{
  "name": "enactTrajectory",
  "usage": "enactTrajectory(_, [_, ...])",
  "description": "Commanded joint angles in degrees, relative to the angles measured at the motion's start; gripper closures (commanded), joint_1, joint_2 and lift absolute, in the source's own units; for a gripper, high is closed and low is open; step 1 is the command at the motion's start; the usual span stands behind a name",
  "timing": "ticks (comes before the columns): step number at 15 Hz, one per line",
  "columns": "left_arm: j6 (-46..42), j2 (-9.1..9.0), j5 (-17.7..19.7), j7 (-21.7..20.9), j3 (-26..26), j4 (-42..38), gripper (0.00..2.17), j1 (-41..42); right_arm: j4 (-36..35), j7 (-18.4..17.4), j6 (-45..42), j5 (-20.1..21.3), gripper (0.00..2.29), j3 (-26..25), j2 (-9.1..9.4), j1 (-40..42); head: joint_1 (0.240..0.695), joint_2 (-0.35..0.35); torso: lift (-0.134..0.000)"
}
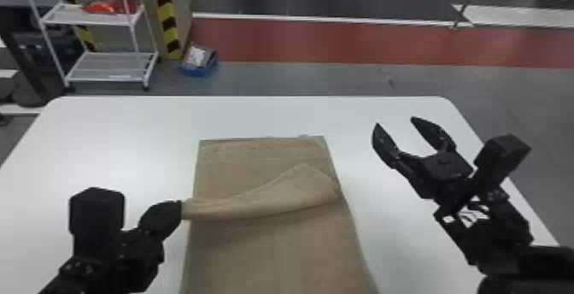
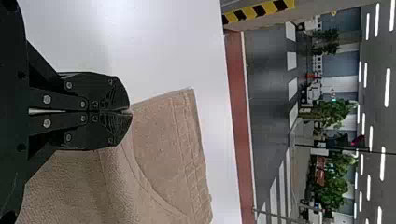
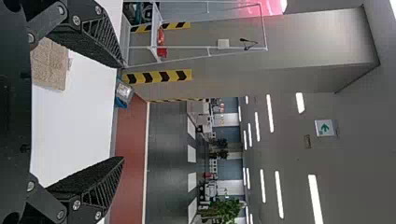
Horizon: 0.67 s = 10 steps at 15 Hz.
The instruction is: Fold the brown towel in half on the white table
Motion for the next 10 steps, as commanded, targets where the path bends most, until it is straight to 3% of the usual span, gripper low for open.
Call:
enactTrajectory(1, [0.28, 0.0, -0.23, -0.06, 0.88, -0.15, 1.33, 1.44, 3.88, 0.02, 1.27, 0.73, 0.27, 2.03, -0.15, -3.55, 0.695, -0.061, -0.123])
enactTrajectory(7, [0.28, 0.09, 0.92, -0.42, 2.38, -0.06, 1.33, 1.7, 18.83, 0.38, 3.55, 3.98, 0.46, 9.5, 0.12, -14.28, 0.695, -0.008, -0.123])
enactTrajectory(10, [-0.78, 0.18, 0.92, -0.59, 2.9, -0.06, 1.33, 2.58, 22.6, -0.06, 3.73, 8.9, 0.46, 14.16, 2.14, -16.74, 0.695, 0.032, -0.123])
